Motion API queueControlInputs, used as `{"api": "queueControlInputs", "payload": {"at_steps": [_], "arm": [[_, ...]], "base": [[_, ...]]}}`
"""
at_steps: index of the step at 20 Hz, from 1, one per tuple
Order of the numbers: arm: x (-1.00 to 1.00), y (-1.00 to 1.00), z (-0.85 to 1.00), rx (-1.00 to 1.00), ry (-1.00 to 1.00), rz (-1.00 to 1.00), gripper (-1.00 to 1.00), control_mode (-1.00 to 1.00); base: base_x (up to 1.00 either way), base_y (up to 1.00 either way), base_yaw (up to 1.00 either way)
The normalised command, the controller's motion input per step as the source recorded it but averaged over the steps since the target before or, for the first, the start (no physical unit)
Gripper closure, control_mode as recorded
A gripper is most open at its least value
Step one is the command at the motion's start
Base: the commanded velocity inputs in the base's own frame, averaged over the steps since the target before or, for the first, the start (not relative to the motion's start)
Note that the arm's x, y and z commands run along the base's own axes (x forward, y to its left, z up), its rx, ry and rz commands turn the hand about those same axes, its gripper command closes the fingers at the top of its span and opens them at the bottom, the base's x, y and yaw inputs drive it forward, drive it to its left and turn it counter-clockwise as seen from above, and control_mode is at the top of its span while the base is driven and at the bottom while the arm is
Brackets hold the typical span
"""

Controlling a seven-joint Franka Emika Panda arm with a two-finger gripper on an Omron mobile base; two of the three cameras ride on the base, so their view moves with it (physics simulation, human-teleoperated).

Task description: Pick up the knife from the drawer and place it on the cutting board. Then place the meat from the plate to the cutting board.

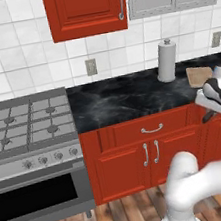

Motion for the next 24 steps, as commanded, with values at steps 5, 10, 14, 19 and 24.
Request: {"api": "queueControlInputs", "payload": {"at_steps": [5,10,14,19,24], "arm": [[-0.16,0.40,0.62,-0.13,-0.06,-0.06,1.00,-1.00],[-0.05,0.38,0.59,-0.06,-0.02,0.01,1.00,-1.00],[-0.11,0.34,0.46,0.00,0.00,0.08,1.00,-1.00],[-0.10,0.32,0.47,0.00,0.00,0.12,1.00,-1.00],[-0.12,0.60,0.11,0.00,-0.03,0.12,1.00,-1.00]], "base": [[0.00,0.00,0.00],[0.00,0.00,0.00],[0.00,0.00,0.00],[0.00,0.00,0.00],[0.00,0.00,0.00]]}}
